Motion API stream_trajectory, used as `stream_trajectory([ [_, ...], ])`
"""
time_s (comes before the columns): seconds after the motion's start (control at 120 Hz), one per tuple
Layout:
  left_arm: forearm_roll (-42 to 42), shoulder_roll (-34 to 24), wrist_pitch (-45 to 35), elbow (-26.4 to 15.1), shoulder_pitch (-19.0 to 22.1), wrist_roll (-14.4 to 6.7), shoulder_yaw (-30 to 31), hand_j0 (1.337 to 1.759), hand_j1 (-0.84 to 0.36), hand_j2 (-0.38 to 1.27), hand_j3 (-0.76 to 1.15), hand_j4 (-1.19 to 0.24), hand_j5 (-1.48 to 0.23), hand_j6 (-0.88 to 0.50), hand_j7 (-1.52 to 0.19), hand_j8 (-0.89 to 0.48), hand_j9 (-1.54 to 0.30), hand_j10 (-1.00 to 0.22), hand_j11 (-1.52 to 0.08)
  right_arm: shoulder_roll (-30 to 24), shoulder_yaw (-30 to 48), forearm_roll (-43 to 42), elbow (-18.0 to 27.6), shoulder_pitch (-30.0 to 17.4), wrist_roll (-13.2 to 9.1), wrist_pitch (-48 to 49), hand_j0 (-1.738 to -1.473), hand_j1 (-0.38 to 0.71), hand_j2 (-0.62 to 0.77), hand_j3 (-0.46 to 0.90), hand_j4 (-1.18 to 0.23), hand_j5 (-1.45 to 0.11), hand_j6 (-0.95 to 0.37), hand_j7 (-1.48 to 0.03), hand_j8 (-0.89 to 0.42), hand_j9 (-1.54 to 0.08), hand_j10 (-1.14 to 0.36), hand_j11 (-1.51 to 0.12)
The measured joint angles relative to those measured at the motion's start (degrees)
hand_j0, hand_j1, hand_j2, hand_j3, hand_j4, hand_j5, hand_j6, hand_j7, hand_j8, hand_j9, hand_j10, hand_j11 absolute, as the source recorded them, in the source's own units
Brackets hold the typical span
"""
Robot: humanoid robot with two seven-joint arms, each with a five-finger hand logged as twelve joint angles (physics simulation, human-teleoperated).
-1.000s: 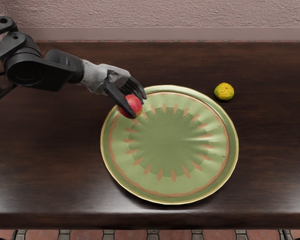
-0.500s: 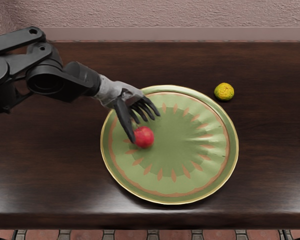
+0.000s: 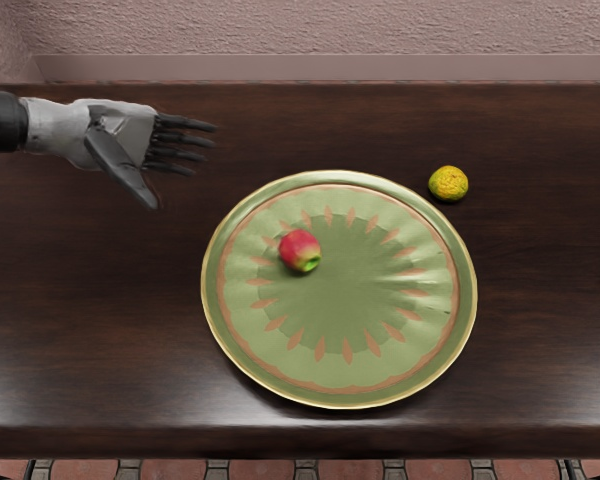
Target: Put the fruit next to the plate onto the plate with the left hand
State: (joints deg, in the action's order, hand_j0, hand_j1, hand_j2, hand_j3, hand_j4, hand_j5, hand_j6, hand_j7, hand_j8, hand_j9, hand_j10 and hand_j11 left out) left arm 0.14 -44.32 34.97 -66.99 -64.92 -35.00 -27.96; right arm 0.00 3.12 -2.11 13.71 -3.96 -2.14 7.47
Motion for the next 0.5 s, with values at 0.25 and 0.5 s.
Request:
stream_trajectory([
  [0.25,-13.25,-12.74,0.08,0.63,11.41,0.0,-0.42,1.658,0.34,0.0,0.0,-0.01,-0.02,-0.01,-0.02,-0.01,-0.02,-0.01,-0.02,0.0,0.03,0.0,0.0,0.0,-0.01,0.0,-1.658,-0.33,0.0,0.0,-0.01,-0.02,-0.01,-0.02,-0.01,-0.02,-0.01,-0.02],
  [0.5,-16.4,-20.19,0.1,1.38,11.6,0.0,-0.57,1.658,0.34,0.0,0.0,0.0,-0.01,0.0,-0.01,0.0,-0.01,0.0,-0.01,0.0,-0.03,0.0,0.0,0.0,0.0,0.0,-1.658,-0.33,0.0,0.0,-0.01,-0.02,-0.01,-0.02,-0.01,-0.02,-0.01,-0.02],
])
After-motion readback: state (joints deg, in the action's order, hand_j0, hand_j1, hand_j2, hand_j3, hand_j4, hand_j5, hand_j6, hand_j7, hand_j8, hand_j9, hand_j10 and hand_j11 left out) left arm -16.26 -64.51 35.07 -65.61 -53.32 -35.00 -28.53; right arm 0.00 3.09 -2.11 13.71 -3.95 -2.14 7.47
